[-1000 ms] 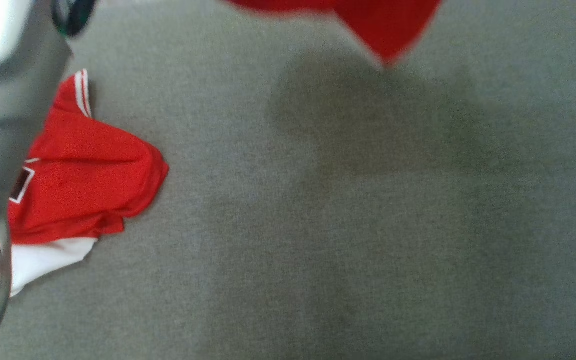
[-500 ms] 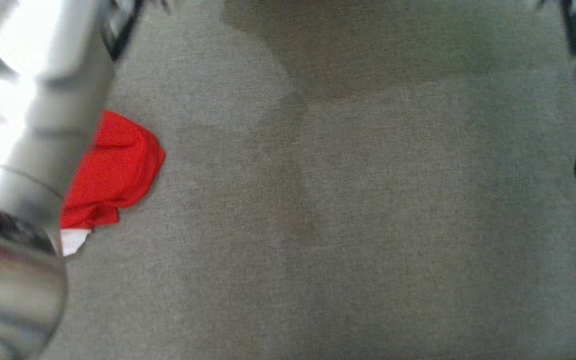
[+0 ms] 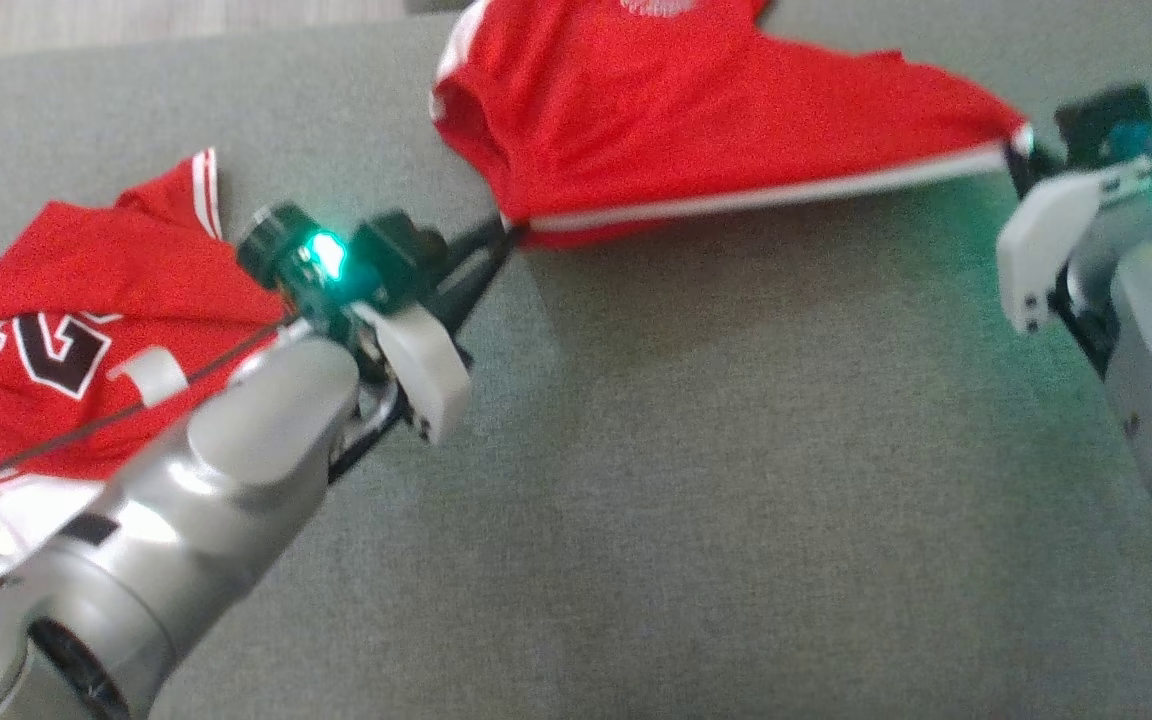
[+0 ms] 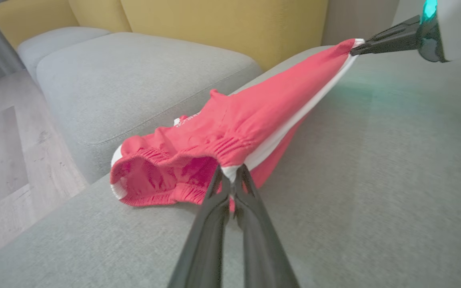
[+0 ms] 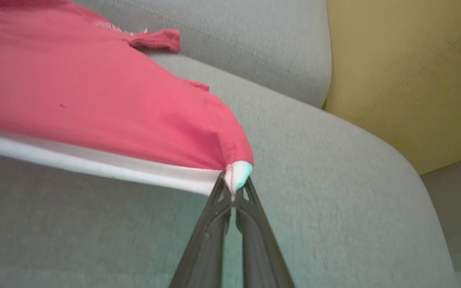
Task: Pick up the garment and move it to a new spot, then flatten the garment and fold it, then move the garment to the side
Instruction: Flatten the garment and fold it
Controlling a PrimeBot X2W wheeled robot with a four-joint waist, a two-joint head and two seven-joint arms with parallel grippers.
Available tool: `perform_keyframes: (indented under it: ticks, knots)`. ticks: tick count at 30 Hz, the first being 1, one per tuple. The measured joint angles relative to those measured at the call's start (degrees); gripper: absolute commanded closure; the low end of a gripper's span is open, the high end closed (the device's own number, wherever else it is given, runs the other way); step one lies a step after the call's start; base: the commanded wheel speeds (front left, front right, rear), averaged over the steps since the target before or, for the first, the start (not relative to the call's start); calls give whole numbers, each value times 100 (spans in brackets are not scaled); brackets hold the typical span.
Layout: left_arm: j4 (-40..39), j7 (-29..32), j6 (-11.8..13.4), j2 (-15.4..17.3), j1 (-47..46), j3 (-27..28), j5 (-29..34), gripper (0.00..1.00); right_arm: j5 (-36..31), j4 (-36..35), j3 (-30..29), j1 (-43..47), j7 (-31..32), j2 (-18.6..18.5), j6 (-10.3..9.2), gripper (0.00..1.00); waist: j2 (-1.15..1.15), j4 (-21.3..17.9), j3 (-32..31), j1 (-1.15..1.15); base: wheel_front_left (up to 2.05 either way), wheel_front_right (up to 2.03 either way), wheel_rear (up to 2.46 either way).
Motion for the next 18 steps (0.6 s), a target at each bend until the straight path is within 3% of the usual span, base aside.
perform_keyframes:
  ticks: [8, 13, 18]
  knots:
    - [-511, 115, 3, 138, 504, -225, -138, 100, 1582, -968, 1326, 853, 1163, -567, 0, 100, 0, 6, -510, 0, 0, 0, 0]
    - [-957, 289, 111, 167, 1031, -350, -196, 100, 2881, -2327, 2125, 1465, 2007, -1535, 0, 100, 0, 19, -804, 1, 0, 0, 0]
    - [-1477, 445, 378, 310, 1458, -376, -368, 100, 3769, -3432, 2527, 1917, 2569, -2321, 0, 100, 0, 16, -1067, 1, 0, 0, 0]
